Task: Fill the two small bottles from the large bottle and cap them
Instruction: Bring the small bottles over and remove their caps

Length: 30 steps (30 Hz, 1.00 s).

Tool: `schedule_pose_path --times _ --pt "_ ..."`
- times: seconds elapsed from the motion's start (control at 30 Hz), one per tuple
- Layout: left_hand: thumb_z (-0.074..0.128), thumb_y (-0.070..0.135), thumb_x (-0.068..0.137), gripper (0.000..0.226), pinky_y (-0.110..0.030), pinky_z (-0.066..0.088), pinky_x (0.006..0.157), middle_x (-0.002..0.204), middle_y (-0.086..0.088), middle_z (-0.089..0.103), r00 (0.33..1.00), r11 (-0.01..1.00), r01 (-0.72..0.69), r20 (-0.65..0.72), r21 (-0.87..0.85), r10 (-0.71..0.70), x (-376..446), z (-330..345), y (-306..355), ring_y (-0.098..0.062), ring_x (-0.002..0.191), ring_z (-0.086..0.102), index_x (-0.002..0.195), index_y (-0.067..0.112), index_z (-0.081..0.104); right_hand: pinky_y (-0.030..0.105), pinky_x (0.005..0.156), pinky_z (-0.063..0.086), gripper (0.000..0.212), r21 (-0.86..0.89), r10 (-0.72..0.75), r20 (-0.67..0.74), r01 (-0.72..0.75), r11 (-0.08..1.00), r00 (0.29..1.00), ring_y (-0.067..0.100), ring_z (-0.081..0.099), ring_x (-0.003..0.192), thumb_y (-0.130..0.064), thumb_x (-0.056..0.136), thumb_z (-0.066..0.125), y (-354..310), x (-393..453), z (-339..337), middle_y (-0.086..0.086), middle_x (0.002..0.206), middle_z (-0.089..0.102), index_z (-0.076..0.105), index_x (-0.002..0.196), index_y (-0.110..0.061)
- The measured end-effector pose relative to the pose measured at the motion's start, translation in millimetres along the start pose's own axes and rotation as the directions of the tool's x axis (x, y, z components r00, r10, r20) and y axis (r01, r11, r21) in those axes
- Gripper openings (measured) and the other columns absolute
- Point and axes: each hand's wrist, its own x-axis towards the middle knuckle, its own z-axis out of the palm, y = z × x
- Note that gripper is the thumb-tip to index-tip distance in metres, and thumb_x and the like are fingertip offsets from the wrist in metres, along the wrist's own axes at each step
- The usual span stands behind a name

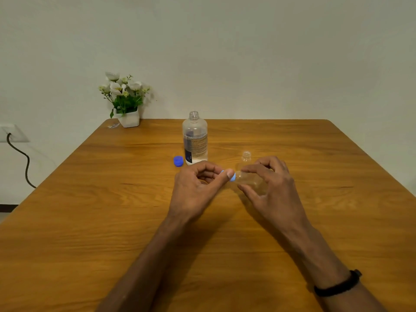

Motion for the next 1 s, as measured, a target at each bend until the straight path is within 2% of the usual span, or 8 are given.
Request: schedule_pose_path --times 0.2,0.27,0.37,0.47,0.57,0.7,0.83,1.0 --pt "0.067 0.052 0.095 0.038 -0.012 0.047 0.059 0.067 0.009 0.072 0.999 0.999 0.045 -0.001 0.019 -0.045 -2.0 2.7 -0.5 0.001 0.062 0.066 0.083 0.017 0.076 0.025 0.09 0.043 0.043 -0.03 -0.043 -0.012 0.042 0.999 0.999 0.017 0.053 0.112 -0.021 0.078 0.092 2.9 0.1 3.1 -0.001 0.115 0.06 0.077 0.119 -0.02" --pt "0.066 0.051 0.095 0.036 -0.02 0.051 0.058 0.067 0.005 0.072 0.999 0.998 0.044 0.01 -0.044 -0.044 -2.8 3.6 -0.6 -0.004 0.061 0.066 0.092 0.016 0.074 0.025 0.09 0.043 0.043 -0.021 -0.043 -0.014 0.042 0.999 0.999 0.017 0.054 0.111 -0.02 0.078 0.092 3.0 0.6 2.8 -0.002 0.113 0.061 0.078 0.118 -0.019" --pt "0.069 0.056 0.09 0.04 -0.03 0.059 0.059 0.082 -0.001 0.074 0.994 0.993 0.075 0.081 -0.091 -0.068 -3.0 3.7 0.2 -0.012 0.067 0.071 0.115 0.024 0.069 0.024 0.09 0.042 0.042 -0.021 -0.042 -0.007 0.042 0.999 0.999 0.017 0.055 0.109 -0.02 0.078 0.092 2.0 0.1 3.5 -0.002 0.111 0.062 0.078 0.117 -0.018" --pt "0.079 0.05 0.086 0.044 -0.024 0.061 0.066 0.104 0.007 0.072 0.99 0.999 0.04 0.135 -0.003 -0.04 1.3 -1.0 0.4 -0.004 0.081 0.07 0.126 0.039 0.065 0.025 0.091 0.042 0.04 -0.022 -0.028 -0.01 0.027 0.999 1.0 0.017 0.055 0.11 -0.02 0.079 0.092 3.0 0.4 2.4 -0.002 0.111 0.063 0.078 0.116 -0.019" --pt "0.083 0.031 0.088 0.033 -0.015 0.051 0.062 0.101 0.012 0.07 0.983 0.998 -0.025 0.181 0.053 0.015 2.3 -5.5 -0.7 0.003 0.075 0.061 0.119 0.035 0.073 0.025 0.09 0.042 0.039 -0.029 -0.023 -0.013 0.023 0.999 1.0 0.017 0.055 0.11 -0.021 0.078 0.091 3.3 0.4 2.0 -0.001 0.112 0.063 0.079 0.116 -0.018" --pt "0.081 0.034 0.089 0.02 -0.015 0.049 0.061 0.085 0.021 0.071 0.992 0.999 -0.02 0.128 0.041 0.014 1.9 -5.8 -2.8 0.004 0.073 0.06 0.108 0.031 0.077 0.026 0.089 0.046 0.039 -0.025 -0.024 -0.021 0.023 0.999 0.999 0.017 0.057 0.107 -0.02 0.078 0.092 4.1 1.4 1.3 -0.003 0.11 0.064 0.079 0.114 -0.018" --pt "0.065 0.038 0.1 0.018 -0.02 0.055 0.067 0.085 0.009 0.069 0.998 1.0 0.001 0.057 -0.005 -0.001 5.2 -9.3 -5.1 -0.002 0.079 0.065 0.116 0.035 0.073 0.015 0.081 0.054 0.034 0.2 0.155 -0.038 -0.145 0.969 0.987 0.004 0.065 0.092 -0.028 0.079 0.092 -1.2 3.6 -5.2 -0.016 0.102 0.067 0.073 0.107 -0.028" --pt "0.054 0.038 0.107 0.021 -0.012 0.05 0.069 0.092 0.011 0.071 0.997 0.998 -0.016 0.071 0.068 0.011 2.6 -8.7 -4.3 0.007 0.086 0.066 0.118 0.032 0.071 0.024 0.07 0.062 0.033 0.43 0.34 0.017 -0.314 0.846 0.94 0.008 0.071 0.082 -0.032 0.079 0.094 -2.2 6.0 -9.0 -0.006 0.091 0.074 0.072 0.102 -0.024"
